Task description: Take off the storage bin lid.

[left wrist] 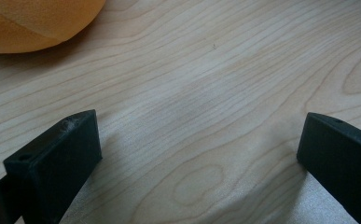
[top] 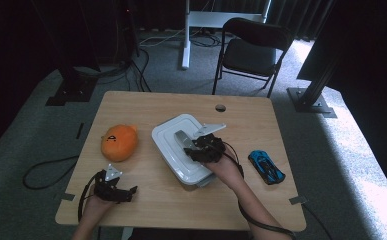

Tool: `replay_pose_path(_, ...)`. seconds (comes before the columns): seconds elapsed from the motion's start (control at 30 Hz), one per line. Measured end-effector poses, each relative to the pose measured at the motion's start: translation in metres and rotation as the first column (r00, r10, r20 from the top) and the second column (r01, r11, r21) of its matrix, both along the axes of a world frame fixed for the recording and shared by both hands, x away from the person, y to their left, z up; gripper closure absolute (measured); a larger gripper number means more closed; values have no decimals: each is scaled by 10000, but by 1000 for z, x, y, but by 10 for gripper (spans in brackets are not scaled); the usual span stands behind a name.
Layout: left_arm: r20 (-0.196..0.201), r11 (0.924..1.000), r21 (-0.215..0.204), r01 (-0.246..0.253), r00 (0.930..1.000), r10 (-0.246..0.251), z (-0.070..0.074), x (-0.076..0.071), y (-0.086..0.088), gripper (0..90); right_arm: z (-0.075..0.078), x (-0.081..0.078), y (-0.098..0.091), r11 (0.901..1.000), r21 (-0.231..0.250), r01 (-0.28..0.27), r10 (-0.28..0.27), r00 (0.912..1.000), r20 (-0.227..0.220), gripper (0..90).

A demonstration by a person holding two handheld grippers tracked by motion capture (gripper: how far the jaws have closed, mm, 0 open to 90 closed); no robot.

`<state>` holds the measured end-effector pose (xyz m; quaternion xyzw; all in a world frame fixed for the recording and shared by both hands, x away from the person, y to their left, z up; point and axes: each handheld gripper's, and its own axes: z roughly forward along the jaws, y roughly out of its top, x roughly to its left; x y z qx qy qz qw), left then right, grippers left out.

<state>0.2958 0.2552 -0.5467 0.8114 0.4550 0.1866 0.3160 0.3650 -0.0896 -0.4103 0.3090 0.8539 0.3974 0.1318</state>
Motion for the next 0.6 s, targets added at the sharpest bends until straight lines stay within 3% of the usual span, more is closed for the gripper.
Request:
replay_pose_path(0.17, 2, 10000, 0, 1, 10000, -1, 0, 0, 0, 1, -3, -4, 2, 9996, -213, -173, 174, 9998, 30, 639)
replay_pose_path(0.6, 2, 10000, -4, -3, 10000, 3, 0, 0, 0, 1, 2, -5, -2, 10000, 37, -55, 55, 10000, -47, 673)
